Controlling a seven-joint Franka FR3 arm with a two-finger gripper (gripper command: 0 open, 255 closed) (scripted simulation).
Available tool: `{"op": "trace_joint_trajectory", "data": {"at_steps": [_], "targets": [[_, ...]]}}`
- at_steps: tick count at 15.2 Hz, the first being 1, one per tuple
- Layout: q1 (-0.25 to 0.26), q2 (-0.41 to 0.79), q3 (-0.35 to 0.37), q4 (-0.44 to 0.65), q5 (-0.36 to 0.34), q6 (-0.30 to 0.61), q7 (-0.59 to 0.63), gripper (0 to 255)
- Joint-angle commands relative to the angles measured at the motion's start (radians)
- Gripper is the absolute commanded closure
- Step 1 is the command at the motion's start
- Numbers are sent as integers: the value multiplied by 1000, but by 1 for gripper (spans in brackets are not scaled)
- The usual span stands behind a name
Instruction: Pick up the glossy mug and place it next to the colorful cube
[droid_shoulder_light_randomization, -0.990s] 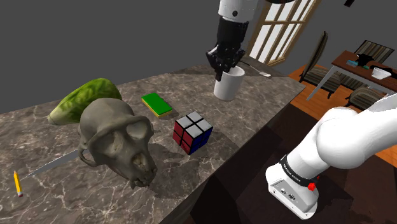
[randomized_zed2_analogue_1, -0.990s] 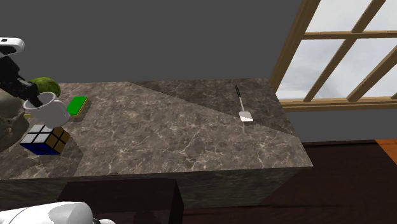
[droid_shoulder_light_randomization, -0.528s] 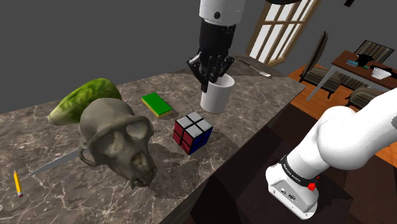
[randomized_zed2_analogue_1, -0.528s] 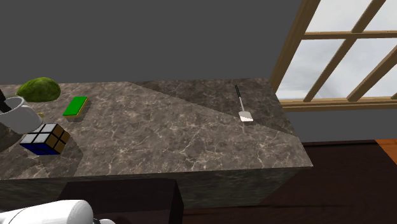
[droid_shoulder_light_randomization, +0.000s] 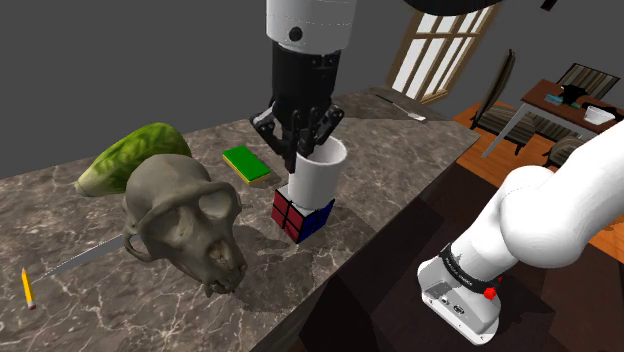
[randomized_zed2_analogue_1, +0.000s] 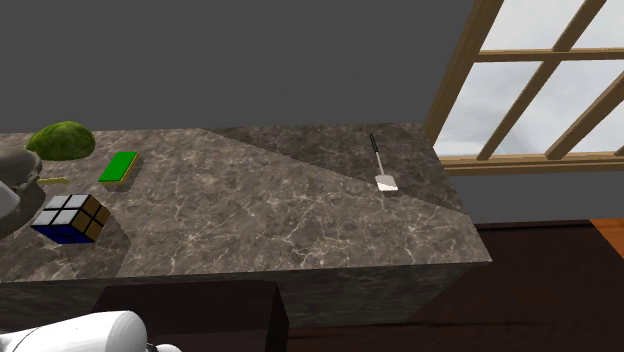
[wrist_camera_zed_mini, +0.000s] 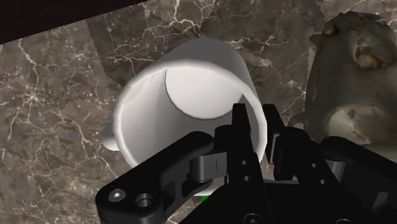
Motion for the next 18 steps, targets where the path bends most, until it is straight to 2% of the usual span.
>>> {"op": "trace_joint_trajectory", "data": {"at_steps": [1,18], "targets": [[3,14,10,-7,-4,20,14,255],[8,65,33,-192,-20,250,28,255]]}}
